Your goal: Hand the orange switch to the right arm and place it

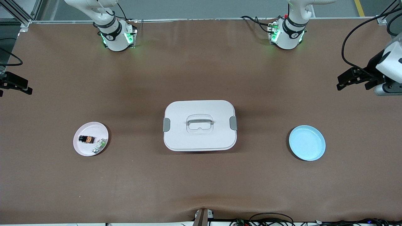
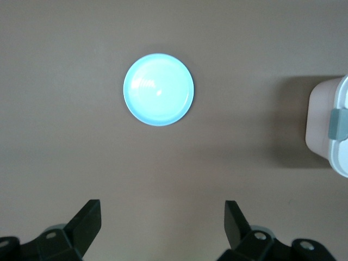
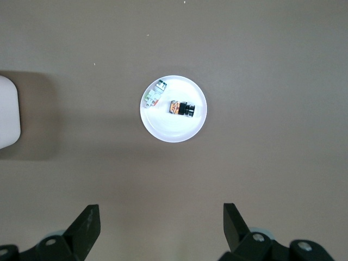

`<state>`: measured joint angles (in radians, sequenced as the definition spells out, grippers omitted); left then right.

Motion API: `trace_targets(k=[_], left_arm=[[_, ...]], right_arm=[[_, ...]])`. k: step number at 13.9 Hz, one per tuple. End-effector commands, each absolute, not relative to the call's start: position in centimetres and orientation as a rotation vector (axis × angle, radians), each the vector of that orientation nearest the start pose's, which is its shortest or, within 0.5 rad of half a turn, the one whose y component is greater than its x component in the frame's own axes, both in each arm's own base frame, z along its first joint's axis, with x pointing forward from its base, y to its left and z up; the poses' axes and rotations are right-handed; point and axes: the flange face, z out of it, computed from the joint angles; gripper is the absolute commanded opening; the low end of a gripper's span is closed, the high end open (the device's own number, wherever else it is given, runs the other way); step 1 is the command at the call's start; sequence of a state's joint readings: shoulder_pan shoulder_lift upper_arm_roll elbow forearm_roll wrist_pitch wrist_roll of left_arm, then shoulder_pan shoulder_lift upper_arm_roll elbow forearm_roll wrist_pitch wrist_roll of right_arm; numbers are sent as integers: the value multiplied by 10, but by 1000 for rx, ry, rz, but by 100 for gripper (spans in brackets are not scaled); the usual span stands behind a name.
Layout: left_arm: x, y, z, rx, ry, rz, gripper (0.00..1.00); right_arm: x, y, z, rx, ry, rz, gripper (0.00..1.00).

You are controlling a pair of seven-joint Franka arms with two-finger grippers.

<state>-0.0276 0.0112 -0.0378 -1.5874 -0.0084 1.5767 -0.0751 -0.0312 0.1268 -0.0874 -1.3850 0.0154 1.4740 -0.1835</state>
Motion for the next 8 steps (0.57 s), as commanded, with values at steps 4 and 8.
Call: trace_targets(k=[4,8], left_arm=[[553,-34,610,-3144,5,107,100],[553,-34,610,-3144,3,107,100]], right_arm=[[564,-63,632,-3114,-91,54,100],[556,-63,631,-3112,-90,37,100]])
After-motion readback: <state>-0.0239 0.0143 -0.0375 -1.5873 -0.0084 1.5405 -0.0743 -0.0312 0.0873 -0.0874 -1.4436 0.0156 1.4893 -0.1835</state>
